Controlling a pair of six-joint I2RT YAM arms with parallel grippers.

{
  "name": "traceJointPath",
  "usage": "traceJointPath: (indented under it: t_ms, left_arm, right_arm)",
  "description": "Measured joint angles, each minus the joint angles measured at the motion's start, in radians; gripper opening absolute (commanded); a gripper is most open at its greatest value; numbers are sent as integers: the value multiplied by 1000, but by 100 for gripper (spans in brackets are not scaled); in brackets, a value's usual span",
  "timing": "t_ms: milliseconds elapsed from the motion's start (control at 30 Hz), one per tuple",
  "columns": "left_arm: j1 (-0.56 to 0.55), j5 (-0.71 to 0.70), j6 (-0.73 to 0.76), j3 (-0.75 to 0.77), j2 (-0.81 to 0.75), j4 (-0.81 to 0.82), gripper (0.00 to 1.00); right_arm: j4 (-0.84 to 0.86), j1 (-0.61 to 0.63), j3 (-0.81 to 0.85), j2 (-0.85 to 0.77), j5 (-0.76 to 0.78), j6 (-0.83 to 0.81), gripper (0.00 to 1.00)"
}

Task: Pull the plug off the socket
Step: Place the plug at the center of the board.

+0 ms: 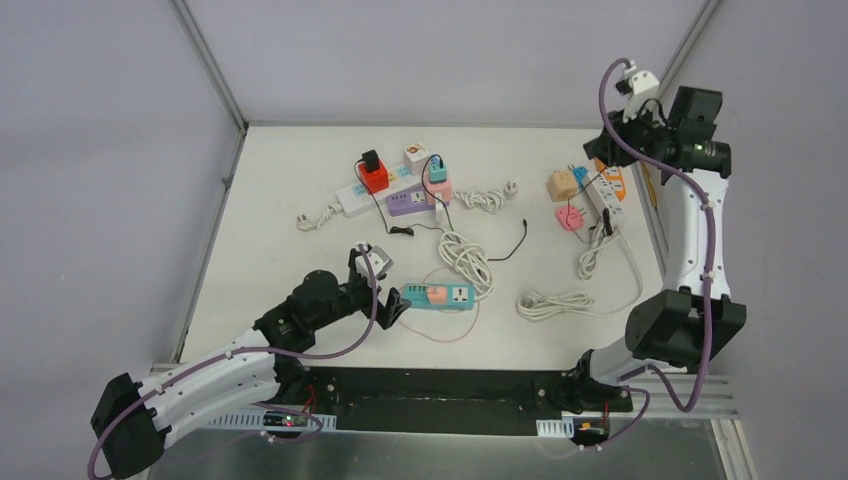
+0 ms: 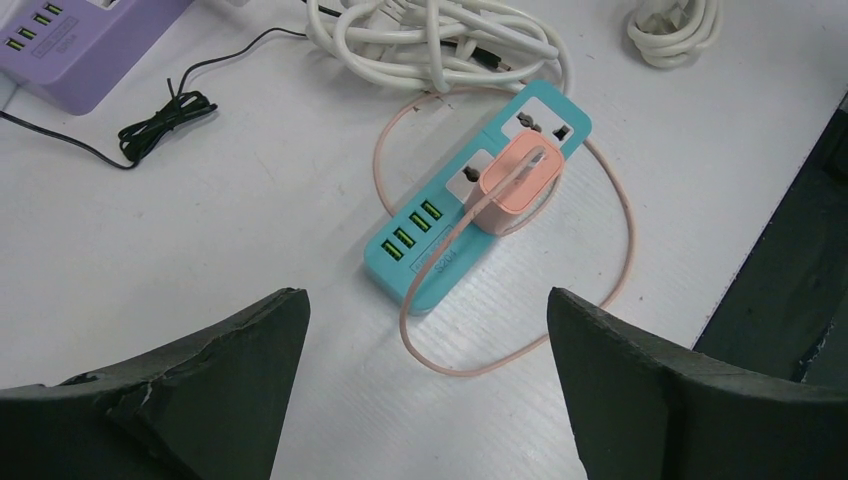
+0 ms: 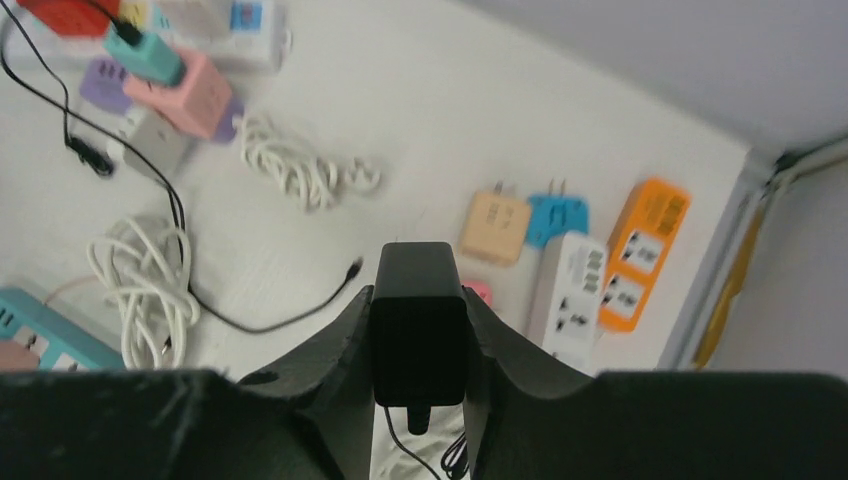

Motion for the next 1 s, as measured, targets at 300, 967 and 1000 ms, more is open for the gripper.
traceJointPath:
  t_ms: [300, 967, 1000]
  left_arm:
    - [0, -2, -2, -6, -10, 3, 92]
    - [0, -2, -2, -6, 5, 7, 92]
    - [0, -2, -2, -6, 5, 7, 92]
  right_arm:
    - [22, -32, -339, 121, -11, -61, 0]
    - [-40, -43, -355, 425, 60, -141, 51]
    - [-47, -45, -355, 427, 64, -146, 57]
